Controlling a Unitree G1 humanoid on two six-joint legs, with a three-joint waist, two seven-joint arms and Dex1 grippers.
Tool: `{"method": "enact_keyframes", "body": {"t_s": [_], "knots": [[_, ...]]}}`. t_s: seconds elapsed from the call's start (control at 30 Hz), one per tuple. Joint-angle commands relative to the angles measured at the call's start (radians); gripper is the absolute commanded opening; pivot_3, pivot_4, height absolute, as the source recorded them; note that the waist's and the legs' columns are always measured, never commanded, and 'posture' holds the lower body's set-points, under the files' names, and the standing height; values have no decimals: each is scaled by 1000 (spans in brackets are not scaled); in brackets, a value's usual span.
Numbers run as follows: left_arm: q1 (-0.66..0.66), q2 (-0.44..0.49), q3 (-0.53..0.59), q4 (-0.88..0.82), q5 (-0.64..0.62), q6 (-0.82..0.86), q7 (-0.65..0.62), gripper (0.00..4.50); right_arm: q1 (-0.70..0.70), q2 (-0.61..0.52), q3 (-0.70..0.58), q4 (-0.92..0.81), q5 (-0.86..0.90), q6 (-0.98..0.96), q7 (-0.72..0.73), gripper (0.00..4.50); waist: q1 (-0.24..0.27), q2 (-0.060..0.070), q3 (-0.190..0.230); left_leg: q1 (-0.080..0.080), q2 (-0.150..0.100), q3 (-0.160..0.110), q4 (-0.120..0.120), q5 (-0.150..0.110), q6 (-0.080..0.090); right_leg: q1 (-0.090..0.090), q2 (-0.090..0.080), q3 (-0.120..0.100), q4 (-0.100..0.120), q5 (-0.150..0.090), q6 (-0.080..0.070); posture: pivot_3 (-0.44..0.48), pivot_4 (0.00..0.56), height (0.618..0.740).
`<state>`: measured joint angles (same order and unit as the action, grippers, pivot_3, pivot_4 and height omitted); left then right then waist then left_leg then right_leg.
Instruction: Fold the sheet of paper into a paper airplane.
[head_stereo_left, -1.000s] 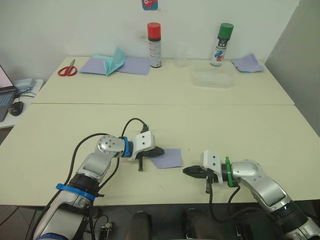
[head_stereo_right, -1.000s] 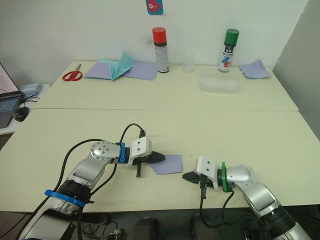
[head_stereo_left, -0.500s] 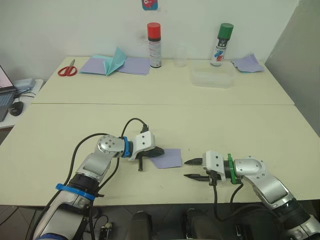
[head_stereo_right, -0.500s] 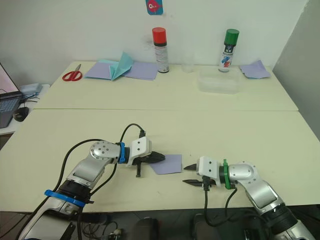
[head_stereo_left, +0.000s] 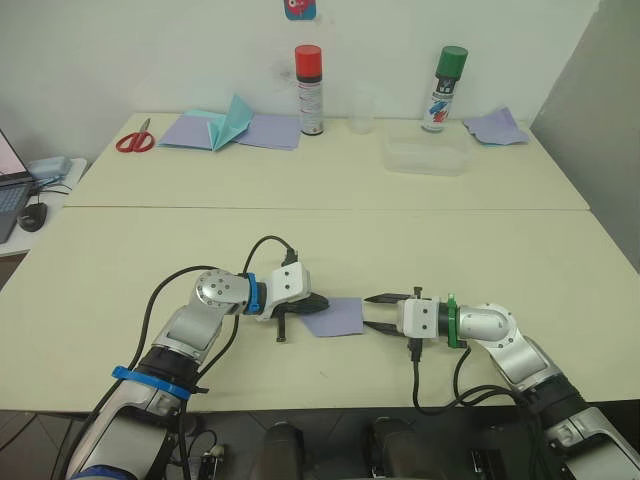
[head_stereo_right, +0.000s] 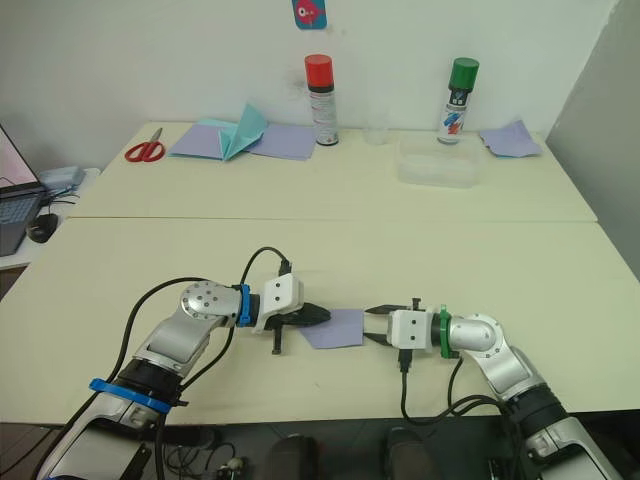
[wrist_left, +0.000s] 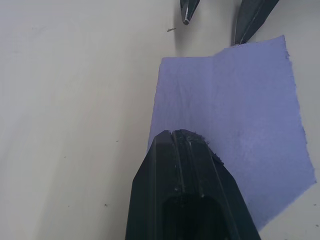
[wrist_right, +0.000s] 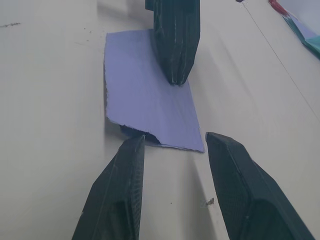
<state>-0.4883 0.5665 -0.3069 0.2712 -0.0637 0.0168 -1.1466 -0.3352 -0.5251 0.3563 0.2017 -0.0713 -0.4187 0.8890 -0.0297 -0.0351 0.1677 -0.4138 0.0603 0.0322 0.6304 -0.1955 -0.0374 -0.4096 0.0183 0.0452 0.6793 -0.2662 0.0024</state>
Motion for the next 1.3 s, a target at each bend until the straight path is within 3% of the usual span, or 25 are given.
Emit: {"method": "enact_keyframes", "body": {"t_s": [0.03,0.5,1.23,1.3], "knots": [[13,13,-17,32,42,17,1,0,-14,3,-11,-12,6,-39,1,1996,0,0,0,0,0,0,0,0,0,0,0,0,0,0,0,0,150,740],[13,12,-17,35,42,18,4,0,-18,52,-16,-37,70,-6,24,1996,0,0,0,5,0,1,0,0,0,4,0,1,1,0,0,0,150,740],[25,11,-9,33,32,39,5,0,-134,187,75,158,-44,-142,6,1996,-1,0,0,6,1,1,0,0,0,4,0,1,1,0,-1,0,150,740],[26,14,-7,32,32,41,2,0,-134,192,72,158,-21,-121,27,1640,-1,0,0,6,1,1,0,0,0,4,0,1,2,-1,-1,0,150,740]]}}
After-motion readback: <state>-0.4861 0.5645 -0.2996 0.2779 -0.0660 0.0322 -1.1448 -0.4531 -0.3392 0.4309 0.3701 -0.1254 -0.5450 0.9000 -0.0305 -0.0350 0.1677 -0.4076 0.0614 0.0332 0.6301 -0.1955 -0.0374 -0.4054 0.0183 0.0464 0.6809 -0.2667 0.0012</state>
